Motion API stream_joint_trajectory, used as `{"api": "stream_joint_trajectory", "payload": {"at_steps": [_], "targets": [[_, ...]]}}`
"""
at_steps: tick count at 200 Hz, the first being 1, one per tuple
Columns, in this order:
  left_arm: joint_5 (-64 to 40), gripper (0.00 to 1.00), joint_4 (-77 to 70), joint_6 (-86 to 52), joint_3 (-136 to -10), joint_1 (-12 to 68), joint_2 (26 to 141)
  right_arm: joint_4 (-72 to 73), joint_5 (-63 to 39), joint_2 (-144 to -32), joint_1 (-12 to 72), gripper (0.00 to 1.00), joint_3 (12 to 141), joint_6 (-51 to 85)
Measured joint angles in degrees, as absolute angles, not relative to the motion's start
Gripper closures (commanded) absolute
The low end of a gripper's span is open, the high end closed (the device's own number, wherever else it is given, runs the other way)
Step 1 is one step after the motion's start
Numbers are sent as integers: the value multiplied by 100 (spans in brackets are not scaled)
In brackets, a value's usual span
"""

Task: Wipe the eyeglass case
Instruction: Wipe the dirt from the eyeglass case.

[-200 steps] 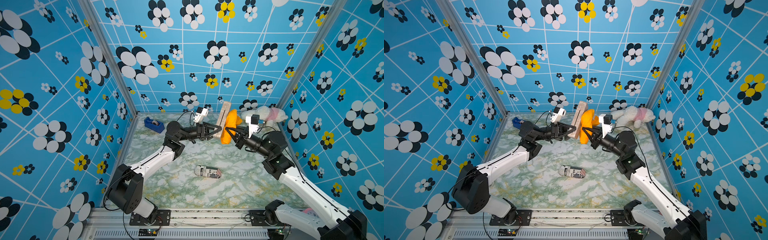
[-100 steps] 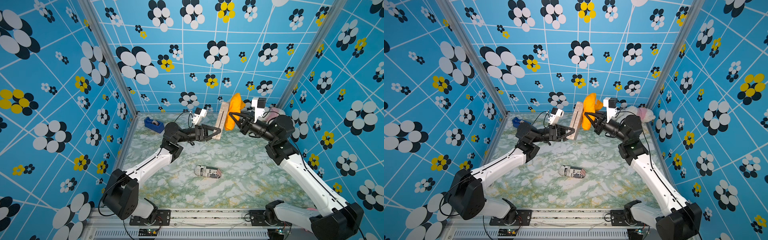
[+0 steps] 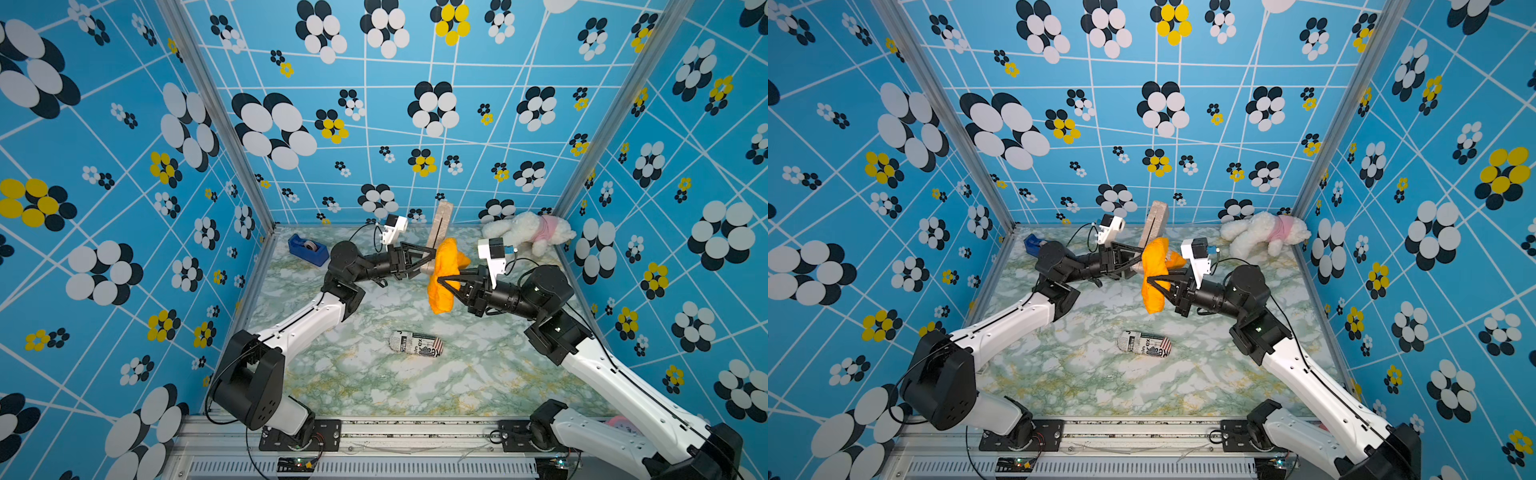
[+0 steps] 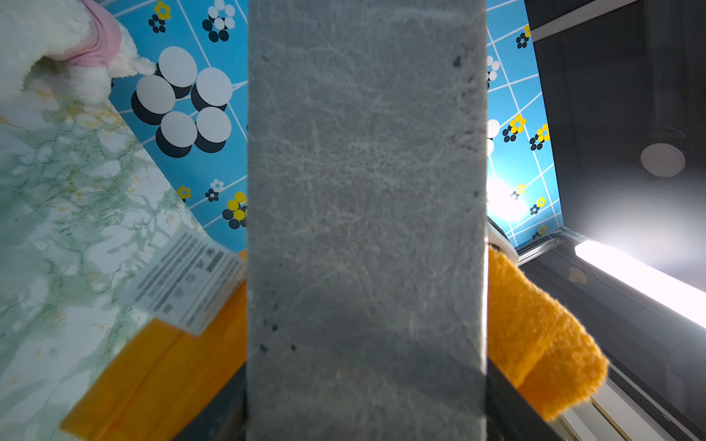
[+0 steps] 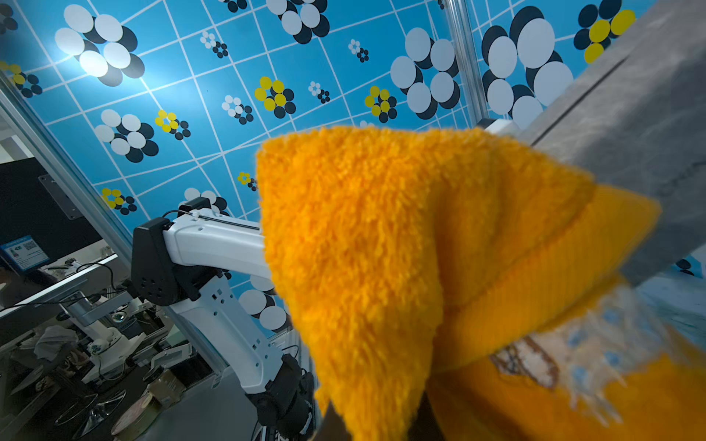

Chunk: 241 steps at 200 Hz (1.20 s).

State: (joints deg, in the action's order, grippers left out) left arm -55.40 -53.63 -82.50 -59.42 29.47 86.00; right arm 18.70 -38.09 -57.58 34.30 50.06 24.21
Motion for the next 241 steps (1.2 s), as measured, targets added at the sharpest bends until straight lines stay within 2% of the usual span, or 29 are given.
{"api": "stream_joint_trajectory", "payload": {"at_steps": [49, 86, 126, 199, 241], "targets": [[-5328, 78, -5428, -8344, -5933, 2985, 8621, 1737, -3874, -6095, 3603, 100, 5210, 2163], [-5026, 78, -5494, -8453, -5924, 2963, 8619, 1706, -4329, -6147, 2926, 100, 5452, 2193], [-5312, 78, -5579, -8449, -5843, 3030, 8580, 1712, -4298, -6180, 2379, 100, 5575, 2285], [-5325, 78, -5575, -8442, -5843, 3000, 8580, 2244, -4381, -6587, 2324, 100, 5758, 2799], [-5223, 79, -5680, -8427, -5913, 2886, 8689, 2550, -4359, -6372, 2832, 100, 5166, 3157]]}}
